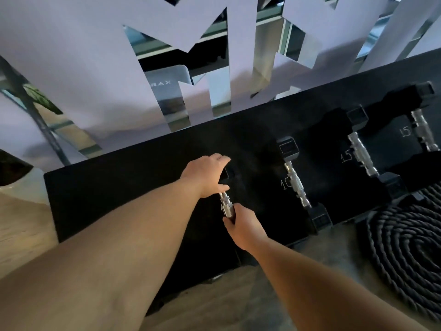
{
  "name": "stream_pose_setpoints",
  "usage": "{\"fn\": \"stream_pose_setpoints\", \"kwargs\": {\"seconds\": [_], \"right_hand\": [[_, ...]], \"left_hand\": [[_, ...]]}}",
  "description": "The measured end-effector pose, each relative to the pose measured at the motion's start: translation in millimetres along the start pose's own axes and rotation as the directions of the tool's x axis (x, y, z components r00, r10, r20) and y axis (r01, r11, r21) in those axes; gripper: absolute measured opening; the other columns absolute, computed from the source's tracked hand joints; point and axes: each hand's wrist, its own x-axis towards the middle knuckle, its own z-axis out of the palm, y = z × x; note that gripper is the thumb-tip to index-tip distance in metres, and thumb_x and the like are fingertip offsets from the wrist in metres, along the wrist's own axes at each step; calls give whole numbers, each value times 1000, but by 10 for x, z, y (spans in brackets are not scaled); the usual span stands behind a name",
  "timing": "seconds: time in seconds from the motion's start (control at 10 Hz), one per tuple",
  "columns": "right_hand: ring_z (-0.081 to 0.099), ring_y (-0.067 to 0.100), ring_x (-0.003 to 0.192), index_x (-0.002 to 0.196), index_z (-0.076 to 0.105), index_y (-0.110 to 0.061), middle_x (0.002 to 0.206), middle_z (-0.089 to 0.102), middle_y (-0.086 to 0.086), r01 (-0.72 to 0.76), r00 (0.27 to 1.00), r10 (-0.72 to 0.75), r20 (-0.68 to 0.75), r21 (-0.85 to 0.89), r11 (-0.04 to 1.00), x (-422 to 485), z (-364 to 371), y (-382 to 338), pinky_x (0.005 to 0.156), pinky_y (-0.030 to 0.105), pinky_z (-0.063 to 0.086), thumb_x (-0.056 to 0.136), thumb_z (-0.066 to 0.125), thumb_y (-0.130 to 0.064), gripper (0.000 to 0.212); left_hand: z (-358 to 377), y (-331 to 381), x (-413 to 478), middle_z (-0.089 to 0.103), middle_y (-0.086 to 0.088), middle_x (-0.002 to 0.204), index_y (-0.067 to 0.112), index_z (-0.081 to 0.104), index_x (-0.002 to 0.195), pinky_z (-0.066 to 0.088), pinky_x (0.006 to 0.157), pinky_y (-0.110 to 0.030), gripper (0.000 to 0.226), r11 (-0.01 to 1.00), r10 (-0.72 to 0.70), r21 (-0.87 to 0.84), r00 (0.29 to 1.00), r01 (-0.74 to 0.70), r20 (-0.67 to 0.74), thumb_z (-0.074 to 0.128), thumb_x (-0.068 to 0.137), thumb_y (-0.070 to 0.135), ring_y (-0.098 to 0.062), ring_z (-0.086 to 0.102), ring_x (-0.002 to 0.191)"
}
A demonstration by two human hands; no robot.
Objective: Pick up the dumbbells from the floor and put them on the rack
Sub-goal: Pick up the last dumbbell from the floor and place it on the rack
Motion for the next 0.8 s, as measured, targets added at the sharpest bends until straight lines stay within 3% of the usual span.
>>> {"fn": "stream_pose_setpoints", "kwargs": {"seconds": [0.1,0.3,0.5,0.7,0.8], "right_hand": [[62,9,58,99,54,-27,82,63,-6,21,999,-23,23,77,997,16,6,25,41,14,40,98,63,-31,10],[65,6,60,100,59,-30,81,66,-7,3,999,-13,48,195,981,-2,-40,61,42,11,42,95,70,-29,12],[64,6,62,102,59,-28,82,63,-9,16,999,-23,36,190,982,5,-30,61,43,12,42,94,72,-28,15],[65,9,73,119,61,-18,93,64,-4,-44,999,39,30,195,980,-102,-180,-55,57,22,51,94,73,-30,30],[65,8,72,129,56,-17,95,65,-4,-34,999,37,-10,195,980,-174,-357,-108,54,20,50,95,71,-31,40]], "left_hand": [[58,-16,-48,53,-2,145,22,36,151,50,95,-38,91,980,-154,-129,988,152,-8,80,78,53,-24,54,128],[77,-31,-103,50,1,146,23,38,151,43,102,-37,92,920,-230,-320,973,227,28,85,75,42,-22,49,132],[132,23,-114,51,4,144,28,34,152,52,92,-42,92,936,-292,-211,956,283,-10,82,76,49,-22,54,126],[16,131,-250,45,3,148,28,34,153,52,93,-45,94,877,-388,-299,922,375,17,80,76,55,-23,50,129],[-141,170,-322,49,4,143,29,42,147,53,89,-43,84,888,-345,-325,939,327,2,78,76,58,-21,53,122]]}}
